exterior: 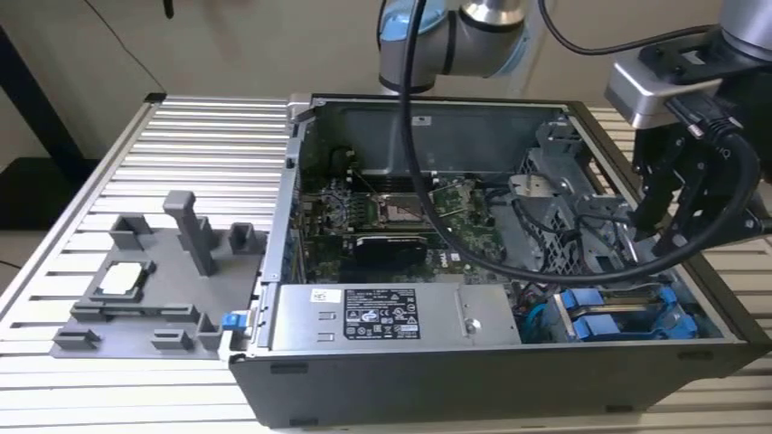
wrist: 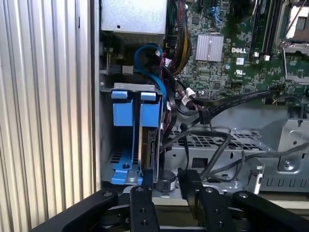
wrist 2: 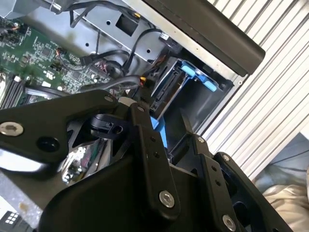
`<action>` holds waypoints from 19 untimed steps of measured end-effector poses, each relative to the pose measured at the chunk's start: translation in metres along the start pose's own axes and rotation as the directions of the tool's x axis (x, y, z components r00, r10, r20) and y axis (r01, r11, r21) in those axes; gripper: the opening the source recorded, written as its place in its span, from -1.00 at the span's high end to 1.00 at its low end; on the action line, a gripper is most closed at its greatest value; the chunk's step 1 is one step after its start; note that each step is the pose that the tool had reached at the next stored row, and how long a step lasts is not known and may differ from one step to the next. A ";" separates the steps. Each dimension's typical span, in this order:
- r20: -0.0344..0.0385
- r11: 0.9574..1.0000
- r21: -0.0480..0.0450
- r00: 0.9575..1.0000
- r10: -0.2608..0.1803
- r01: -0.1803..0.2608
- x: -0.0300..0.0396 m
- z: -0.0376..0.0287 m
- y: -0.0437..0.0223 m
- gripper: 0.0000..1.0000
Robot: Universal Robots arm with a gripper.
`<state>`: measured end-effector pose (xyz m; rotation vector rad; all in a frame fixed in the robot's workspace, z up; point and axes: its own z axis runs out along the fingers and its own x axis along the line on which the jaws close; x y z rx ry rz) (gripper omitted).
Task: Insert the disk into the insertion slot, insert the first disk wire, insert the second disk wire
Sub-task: 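Insert the first disk wire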
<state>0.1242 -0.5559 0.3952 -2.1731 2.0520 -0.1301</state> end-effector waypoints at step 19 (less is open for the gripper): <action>0.029 1.000 0.001 0.999 -0.027 0.027 -0.0032 0.0044 -0.0063 0.18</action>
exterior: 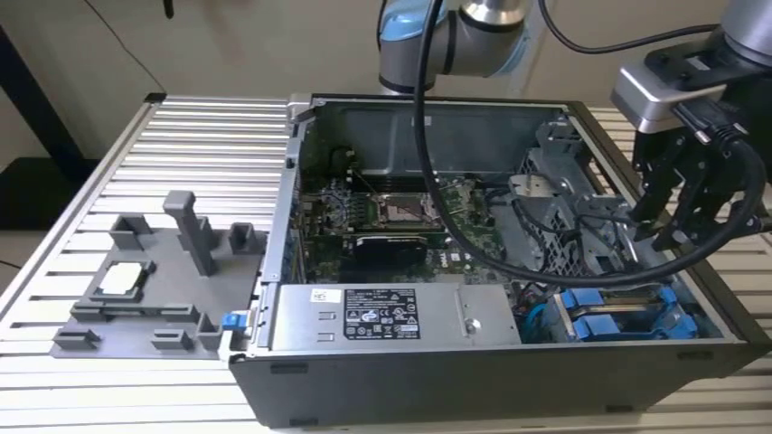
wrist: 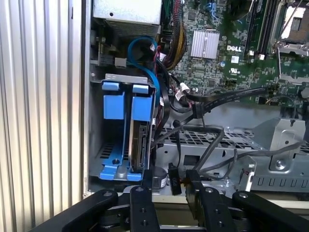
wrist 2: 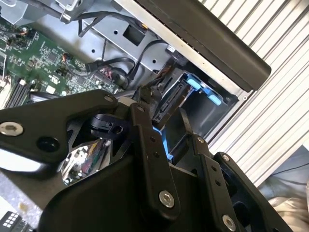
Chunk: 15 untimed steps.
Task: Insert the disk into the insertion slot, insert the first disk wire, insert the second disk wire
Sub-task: 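Insert the first disk wire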
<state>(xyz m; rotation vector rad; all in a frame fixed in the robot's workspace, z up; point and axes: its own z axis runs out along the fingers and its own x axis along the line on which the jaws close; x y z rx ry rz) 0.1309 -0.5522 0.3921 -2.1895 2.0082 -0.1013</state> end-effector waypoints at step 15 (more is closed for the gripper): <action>0.000 1.000 0.000 1.000 0.000 0.000 -0.0016 0.0016 0.0013 0.22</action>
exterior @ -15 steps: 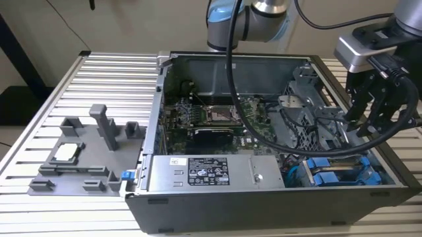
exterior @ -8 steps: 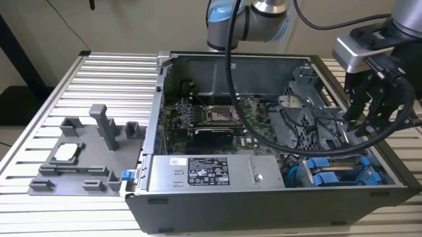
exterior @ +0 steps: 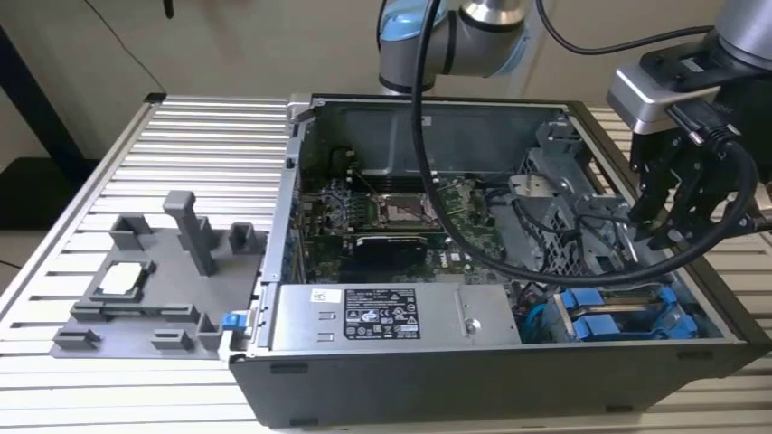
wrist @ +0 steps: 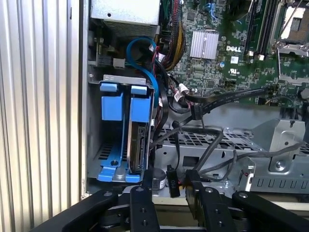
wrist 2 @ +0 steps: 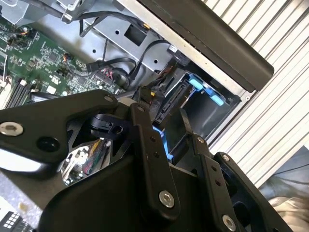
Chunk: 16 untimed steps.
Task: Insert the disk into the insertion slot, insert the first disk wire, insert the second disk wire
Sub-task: 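Insert the first disk wire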
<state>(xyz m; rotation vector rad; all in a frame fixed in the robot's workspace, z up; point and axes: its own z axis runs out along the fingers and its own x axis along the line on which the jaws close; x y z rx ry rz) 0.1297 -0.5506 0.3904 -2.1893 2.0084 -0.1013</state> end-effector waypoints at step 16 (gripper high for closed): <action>0.000 1.000 0.000 1.000 0.000 0.000 0.0000 0.0000 0.0001 0.62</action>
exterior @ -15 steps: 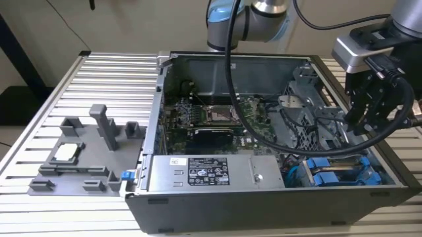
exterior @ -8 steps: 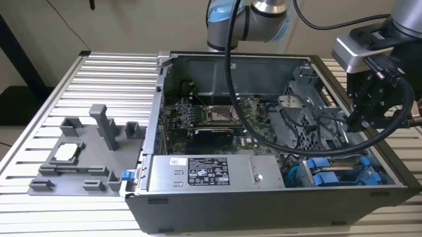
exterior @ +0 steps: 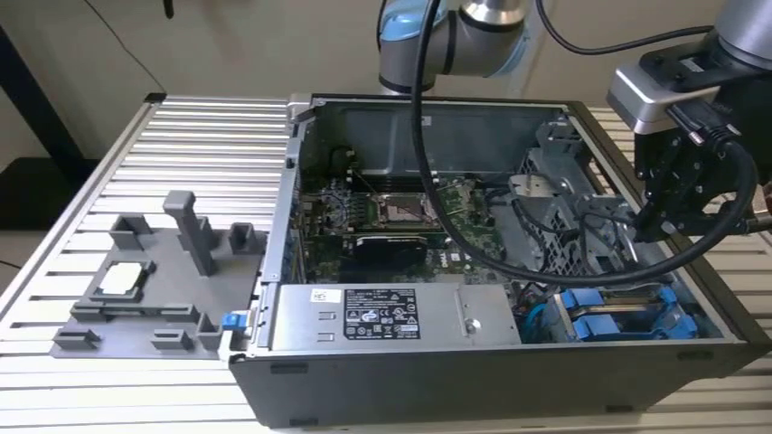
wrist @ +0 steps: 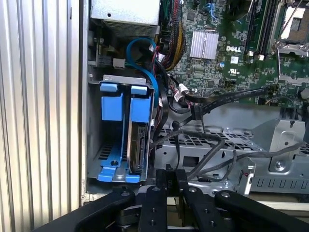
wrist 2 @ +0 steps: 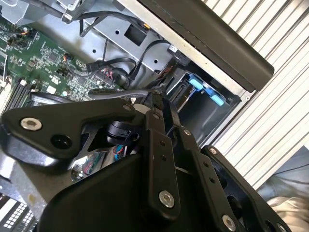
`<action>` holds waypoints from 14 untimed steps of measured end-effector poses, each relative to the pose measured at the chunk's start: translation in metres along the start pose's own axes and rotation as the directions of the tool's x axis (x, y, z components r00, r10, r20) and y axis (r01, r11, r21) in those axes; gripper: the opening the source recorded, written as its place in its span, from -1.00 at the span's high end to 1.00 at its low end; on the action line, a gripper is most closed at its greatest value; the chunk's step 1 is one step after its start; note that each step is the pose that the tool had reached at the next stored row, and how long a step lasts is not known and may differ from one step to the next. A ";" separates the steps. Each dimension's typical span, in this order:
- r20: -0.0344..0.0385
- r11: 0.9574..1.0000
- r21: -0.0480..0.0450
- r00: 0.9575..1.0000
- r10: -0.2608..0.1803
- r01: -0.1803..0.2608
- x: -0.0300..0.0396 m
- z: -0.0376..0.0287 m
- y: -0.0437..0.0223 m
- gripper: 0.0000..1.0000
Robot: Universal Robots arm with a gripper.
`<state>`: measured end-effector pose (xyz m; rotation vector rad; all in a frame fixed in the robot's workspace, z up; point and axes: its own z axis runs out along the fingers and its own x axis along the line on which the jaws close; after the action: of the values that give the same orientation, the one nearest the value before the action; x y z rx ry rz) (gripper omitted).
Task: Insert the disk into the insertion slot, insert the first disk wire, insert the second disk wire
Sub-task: 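Insert the first disk wire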
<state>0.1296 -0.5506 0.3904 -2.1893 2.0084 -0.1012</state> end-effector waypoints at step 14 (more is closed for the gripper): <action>0.006 0.997 -0.073 1.000 0.006 -0.006 0.0033 0.0069 -0.0150 0.62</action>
<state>0.1458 -0.5522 0.3859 -2.2240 2.0463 -0.0214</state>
